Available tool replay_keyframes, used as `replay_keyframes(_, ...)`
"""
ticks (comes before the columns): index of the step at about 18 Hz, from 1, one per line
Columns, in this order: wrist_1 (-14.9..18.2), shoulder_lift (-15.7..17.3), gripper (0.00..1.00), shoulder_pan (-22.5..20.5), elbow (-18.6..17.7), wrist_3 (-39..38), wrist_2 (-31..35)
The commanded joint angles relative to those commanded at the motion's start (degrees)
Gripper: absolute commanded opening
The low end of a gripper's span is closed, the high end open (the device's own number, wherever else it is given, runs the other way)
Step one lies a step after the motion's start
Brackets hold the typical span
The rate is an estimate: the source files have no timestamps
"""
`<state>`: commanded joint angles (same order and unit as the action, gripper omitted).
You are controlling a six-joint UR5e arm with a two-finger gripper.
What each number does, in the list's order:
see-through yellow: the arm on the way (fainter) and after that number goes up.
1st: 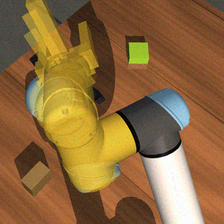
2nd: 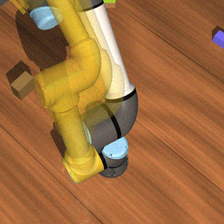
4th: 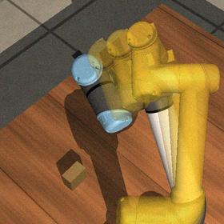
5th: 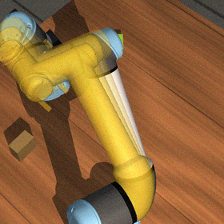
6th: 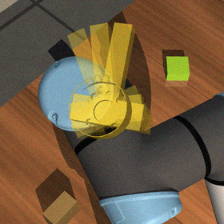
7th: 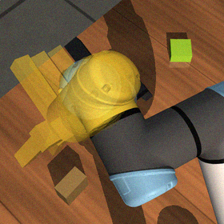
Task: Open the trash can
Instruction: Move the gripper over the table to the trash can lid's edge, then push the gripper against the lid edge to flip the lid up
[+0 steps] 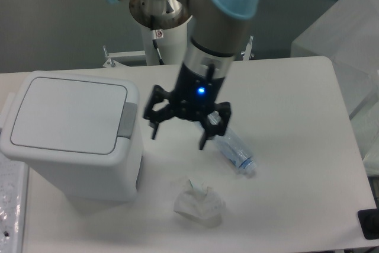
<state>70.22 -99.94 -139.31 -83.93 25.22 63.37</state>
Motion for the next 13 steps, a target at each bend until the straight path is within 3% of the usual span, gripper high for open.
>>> replay_keyframes(3,-0.52,1.76,1.00,0.00,-2.64,0.35,0.26)
replay_keyframes(13,-1.85,1.42,1.00,0.62,-3.96,0.18,0.35)
